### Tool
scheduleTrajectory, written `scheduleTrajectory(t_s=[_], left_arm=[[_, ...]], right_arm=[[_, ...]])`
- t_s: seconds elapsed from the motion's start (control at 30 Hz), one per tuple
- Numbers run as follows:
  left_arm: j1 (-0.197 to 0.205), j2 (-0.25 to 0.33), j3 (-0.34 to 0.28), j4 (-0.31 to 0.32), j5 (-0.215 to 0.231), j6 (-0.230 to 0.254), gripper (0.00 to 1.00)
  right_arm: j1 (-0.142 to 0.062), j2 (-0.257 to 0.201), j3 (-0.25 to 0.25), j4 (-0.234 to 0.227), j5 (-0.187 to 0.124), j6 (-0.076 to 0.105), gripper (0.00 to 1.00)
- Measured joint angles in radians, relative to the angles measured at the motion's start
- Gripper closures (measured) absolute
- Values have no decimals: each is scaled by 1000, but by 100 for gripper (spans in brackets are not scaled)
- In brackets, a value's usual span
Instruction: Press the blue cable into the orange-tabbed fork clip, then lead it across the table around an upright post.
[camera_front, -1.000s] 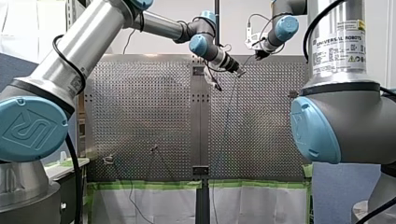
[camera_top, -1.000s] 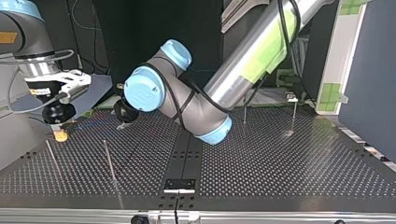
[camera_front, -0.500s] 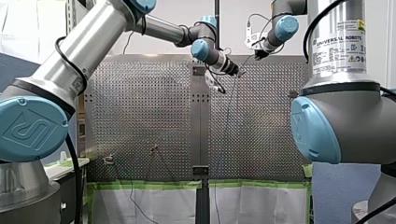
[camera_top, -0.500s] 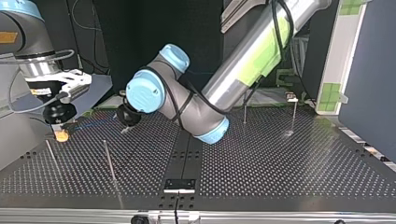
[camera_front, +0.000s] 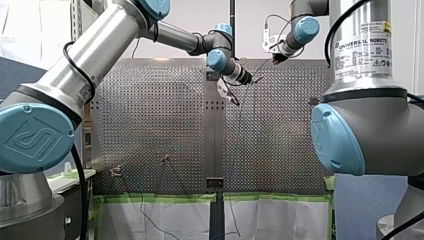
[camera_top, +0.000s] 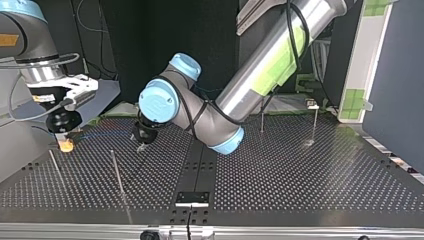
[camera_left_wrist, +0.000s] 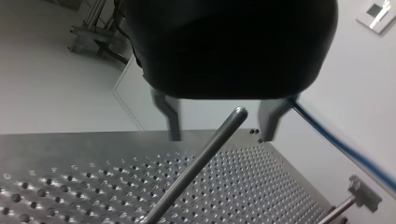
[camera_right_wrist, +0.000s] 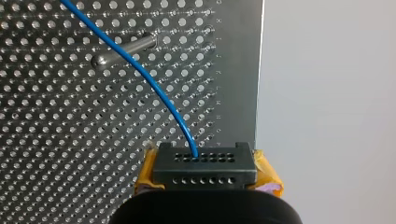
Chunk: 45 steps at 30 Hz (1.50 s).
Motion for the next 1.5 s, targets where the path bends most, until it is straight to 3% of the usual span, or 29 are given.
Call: scheduleTrajectory(t_s=[0.03, 0.07, 0.33, 0.6, 0.93, 1.17, 1.5], left_arm=[[0, 0, 0, 0, -6, 8, 93], [0, 0, 0, 0, -12, 17, 100], [-1, 1, 0, 1, -14, 84, 100], [-5, 27, 1, 12, -79, 159, 100], [-2, 84, 1, 87, -164, 243, 100], [5, 84, 1, 147, -211, 303, 100], [11, 11, 68, 202, -192, 393, 100]], right_arm=[[0, 0, 0, 0, 0, 0, 100], [0, 0, 0, 0, 0, -1, 100], [2, 0, 0, 1, 0, -5, 100], [-2, 2, -6, 0, 1, -6, 100], [-19, 15, -43, -1, 1, 6, 100], [-28, 60, -98, -2, 1, 13, 100], [-30, 141, -179, -5, 1, 27, 100]])
